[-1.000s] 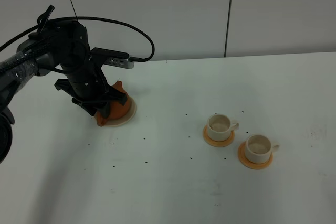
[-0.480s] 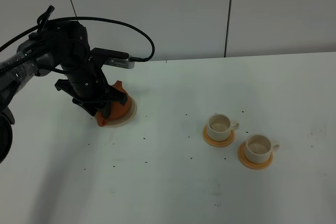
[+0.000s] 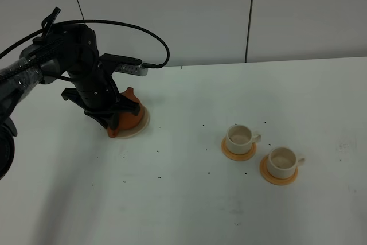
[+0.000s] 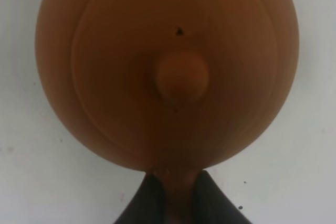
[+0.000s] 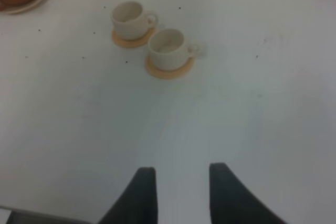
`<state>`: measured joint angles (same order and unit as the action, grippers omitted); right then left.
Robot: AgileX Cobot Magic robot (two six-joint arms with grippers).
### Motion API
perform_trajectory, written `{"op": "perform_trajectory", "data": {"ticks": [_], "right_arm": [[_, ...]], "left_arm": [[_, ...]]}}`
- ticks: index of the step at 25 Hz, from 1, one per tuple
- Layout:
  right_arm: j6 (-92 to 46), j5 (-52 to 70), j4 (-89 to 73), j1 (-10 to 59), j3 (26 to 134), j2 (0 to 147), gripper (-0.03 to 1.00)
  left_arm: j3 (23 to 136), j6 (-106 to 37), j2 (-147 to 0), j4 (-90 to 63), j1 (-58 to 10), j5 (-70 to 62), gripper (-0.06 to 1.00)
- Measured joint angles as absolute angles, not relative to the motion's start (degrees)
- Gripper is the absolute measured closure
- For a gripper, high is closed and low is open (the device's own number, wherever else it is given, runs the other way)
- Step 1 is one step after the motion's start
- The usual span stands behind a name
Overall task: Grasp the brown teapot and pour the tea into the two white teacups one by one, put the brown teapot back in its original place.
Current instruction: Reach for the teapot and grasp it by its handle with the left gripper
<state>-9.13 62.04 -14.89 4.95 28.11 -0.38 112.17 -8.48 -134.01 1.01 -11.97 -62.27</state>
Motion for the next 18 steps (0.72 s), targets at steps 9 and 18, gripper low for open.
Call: {"op": "perform_trajectory", "data": {"ticks": [9, 18], "right_arm": [[-9.13, 62.04, -14.89, 4.95, 28.11, -0.38, 0.73], [-9.13, 62.04, -14.89, 4.95, 28.11, -0.38, 0.73]], "left_arm": [[112.17, -11.40, -134.10, 1.01, -11.97, -61.00, 0.77], [112.17, -12.60, -134.14, 1.01, -11.97, -60.39, 0.77]]}}
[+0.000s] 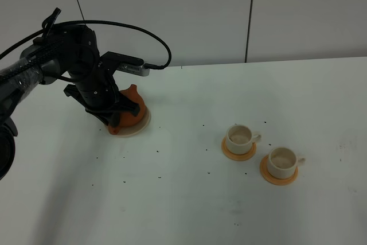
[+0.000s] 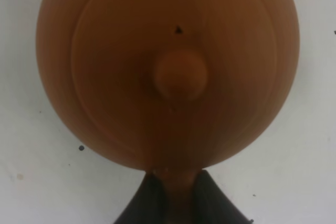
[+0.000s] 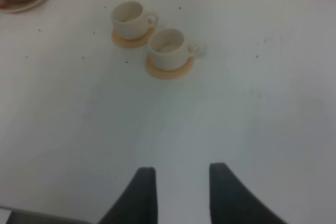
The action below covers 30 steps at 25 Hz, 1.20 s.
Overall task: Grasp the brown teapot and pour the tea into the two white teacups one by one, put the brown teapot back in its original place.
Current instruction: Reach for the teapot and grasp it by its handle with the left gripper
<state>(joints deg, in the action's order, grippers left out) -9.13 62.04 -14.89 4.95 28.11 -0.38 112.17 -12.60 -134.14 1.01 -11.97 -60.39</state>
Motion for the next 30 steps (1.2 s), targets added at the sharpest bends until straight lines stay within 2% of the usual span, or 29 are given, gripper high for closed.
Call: {"op": "perform_trajectory", "data": {"ticks": [30], "right_arm": [[-9.13, 62.04, -14.89, 4.95, 28.11, -0.38, 0.73]], "left_arm": [[112.17, -13.35, -131.20, 0.00, -11.97, -61.74, 0.77]]}}
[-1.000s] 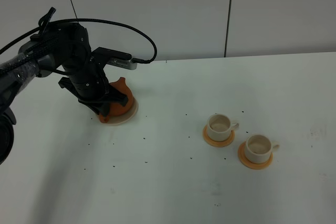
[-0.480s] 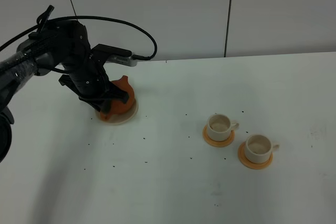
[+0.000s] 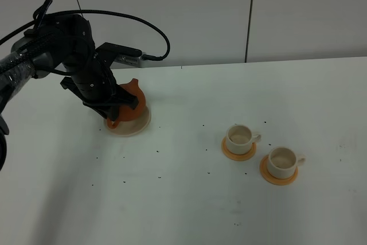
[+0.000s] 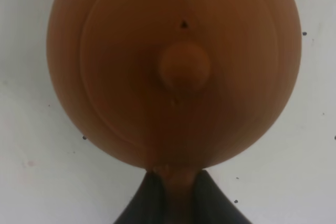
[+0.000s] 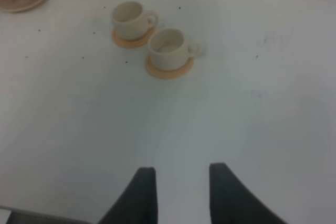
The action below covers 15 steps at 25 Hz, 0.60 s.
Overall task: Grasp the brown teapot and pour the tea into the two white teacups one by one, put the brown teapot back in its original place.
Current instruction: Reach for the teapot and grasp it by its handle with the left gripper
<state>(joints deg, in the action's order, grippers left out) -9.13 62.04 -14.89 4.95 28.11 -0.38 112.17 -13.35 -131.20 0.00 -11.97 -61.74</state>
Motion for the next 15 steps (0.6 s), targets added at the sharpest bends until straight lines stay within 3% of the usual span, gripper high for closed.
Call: {"op": "perform_trajectory", "data": {"ticks": [15], "right_arm": [[-9.13, 62.04, -14.91, 4.95, 28.11, -0.38, 0.73]], "left_arm": [[112.17, -36.35, -125.25, 0.45, -19.11, -61.66, 0.77]]}}
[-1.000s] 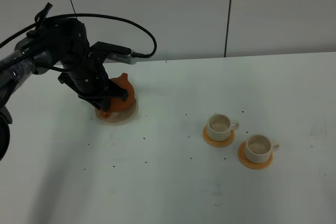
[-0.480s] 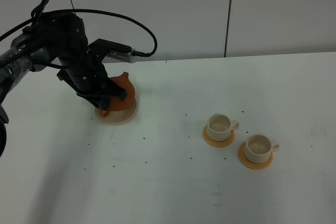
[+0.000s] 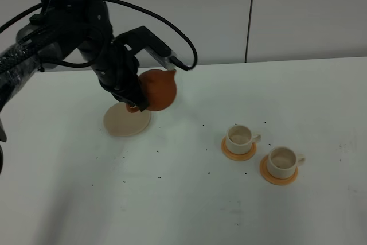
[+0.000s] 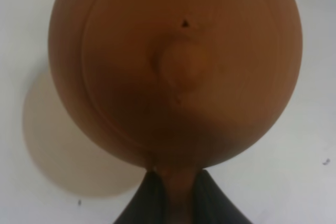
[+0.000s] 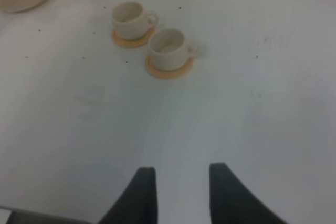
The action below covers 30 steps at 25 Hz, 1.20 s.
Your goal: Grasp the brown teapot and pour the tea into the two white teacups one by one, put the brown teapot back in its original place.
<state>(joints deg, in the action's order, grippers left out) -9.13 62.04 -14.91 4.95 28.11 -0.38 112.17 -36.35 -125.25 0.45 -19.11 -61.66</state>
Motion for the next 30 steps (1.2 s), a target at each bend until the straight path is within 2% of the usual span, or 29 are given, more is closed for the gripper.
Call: {"op": "perform_trajectory", "data": {"ticks": [14, 30], "right_arm": [[-9.13, 62.04, -14.91, 4.95, 28.11, -0.38, 0.73], [-9.13, 62.04, -14.91, 4.95, 28.11, -0.38, 0.73]], "left_arm": [[112.17, -47.23, -125.15, 0.00, -29.76, -58.60, 0.77], [112.17, -51.28, -125.15, -1.90, -36.72, -56.37, 0.77]]}}
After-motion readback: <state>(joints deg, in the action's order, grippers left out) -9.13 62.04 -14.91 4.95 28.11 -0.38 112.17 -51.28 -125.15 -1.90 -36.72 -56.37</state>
